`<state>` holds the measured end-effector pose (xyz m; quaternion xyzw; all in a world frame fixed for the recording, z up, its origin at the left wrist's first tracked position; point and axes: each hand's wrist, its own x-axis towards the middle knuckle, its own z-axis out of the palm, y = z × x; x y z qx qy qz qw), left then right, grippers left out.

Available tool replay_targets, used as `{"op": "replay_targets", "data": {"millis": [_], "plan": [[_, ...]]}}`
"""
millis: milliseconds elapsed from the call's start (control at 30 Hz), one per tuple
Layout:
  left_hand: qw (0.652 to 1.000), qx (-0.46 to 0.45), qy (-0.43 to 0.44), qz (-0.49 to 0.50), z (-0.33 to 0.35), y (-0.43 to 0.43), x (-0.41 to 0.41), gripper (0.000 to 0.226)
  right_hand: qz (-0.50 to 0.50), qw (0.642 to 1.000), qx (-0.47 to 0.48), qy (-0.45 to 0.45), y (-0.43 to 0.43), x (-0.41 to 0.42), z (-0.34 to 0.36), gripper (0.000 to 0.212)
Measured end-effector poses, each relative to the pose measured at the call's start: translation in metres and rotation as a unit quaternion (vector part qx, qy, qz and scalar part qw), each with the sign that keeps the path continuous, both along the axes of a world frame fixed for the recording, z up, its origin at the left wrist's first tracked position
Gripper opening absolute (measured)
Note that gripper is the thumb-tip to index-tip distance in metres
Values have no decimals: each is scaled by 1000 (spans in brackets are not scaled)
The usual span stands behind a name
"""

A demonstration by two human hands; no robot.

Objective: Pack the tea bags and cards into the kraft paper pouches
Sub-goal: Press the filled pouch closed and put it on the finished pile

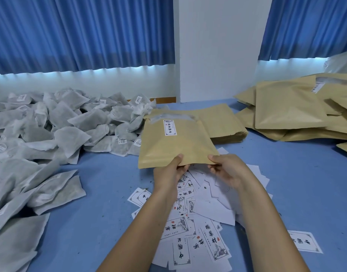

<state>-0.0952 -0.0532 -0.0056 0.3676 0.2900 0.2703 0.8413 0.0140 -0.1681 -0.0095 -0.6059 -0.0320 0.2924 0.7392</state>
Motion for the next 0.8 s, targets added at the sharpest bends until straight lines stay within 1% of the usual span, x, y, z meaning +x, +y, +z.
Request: {"op": "replay_targets", "data": {"millis": [100, 300, 400, 500, 600, 700, 767, 800], "plan": [[1000, 12, 2, 9, 1, -2, 0, 31, -14, 998, 43, 32, 2, -2, 1, 8], [1000, 9, -9, 8, 2, -4, 1, 28, -32, 981, 126, 142, 9, -10, 0, 7], [1000, 8, -9, 13, 0, -3, 1, 28, -30, 985, 104, 136, 20, -17, -3, 12], [1000, 19, -7, 0, -2, -4, 2, 26, -72, 984, 107, 120, 23, -16, -3, 17], [999, 34, -5, -16, -3, -6, 4, 15, -96, 980, 126, 117, 21, -16, -3, 15], [999, 32, -6, -5, -3, -6, 5, 9, -65, 969, 181, 158, 25, -23, -4, 13], [1000, 28, -6, -6, -3, -7, 5, 9, -38, 973, 177, 144, 30, -30, -2, 15], [999, 31, -7, -9, -3, -8, 4, 9, -42, 976, 170, 127, 32, -32, -2, 19]]}}
